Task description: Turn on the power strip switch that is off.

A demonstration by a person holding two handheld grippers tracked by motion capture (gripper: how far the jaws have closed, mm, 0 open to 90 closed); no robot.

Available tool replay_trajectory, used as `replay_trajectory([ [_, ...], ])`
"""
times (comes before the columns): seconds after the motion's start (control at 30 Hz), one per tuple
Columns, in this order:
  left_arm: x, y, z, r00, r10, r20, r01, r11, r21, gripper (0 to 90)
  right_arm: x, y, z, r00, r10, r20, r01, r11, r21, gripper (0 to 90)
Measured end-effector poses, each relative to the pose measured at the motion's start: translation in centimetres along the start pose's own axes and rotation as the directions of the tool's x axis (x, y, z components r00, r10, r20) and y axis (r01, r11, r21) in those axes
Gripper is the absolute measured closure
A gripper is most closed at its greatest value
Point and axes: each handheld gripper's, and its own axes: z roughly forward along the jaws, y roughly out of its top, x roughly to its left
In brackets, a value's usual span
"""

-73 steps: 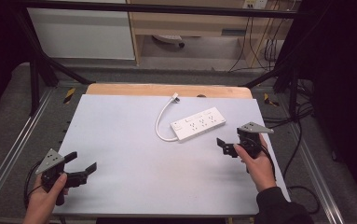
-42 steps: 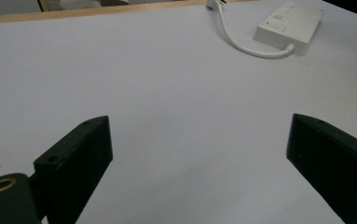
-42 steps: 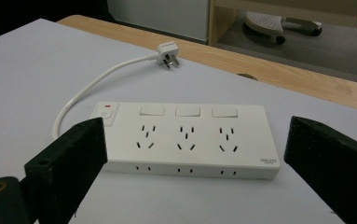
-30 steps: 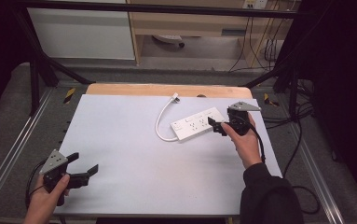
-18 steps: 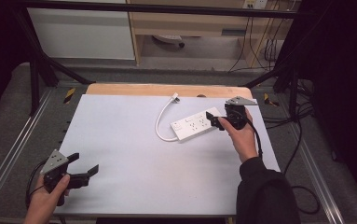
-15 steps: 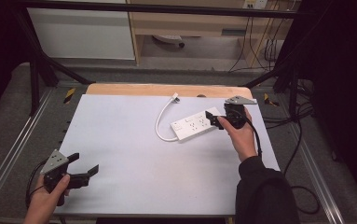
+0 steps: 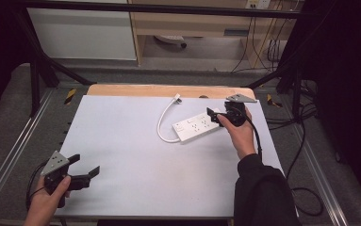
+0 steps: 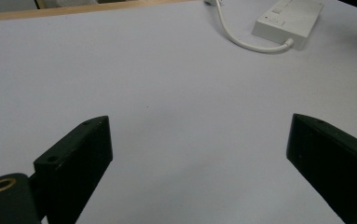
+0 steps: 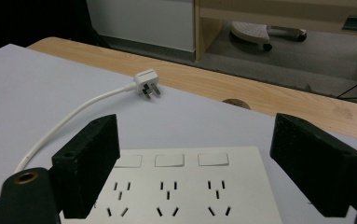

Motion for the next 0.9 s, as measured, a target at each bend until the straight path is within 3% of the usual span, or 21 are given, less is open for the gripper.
replay_trajectory([
  [0.6, 0.0, 0.0, 0.0, 1.0000, 0.005, 0.002, -0.005, 1.0000, 0.005, 7.0, -0.3, -0.8, 2.8, 0.9987, 0.046, 0.020, -0.047, 0.999, 0.014, 18.3],
  [0.8, 0.1, 0.0, 0.0, 1.0000, 0.004, 0.000, -0.004, 1.0000, 0.005, 7.0, -0.1, -1.2, 3.7, 0.9990, 0.033, 0.031, -0.034, 0.999, 0.026, 22.5],
  [0.9, 0.0, 0.0, 0.0, 1.0000, 0.005, 0.001, -0.005, 1.0000, 0.005, 7.0, 0.1, -1.4, 3.9, 0.9978, 0.010, 0.066, -0.012, 0.999, 0.034, 27.2],
])
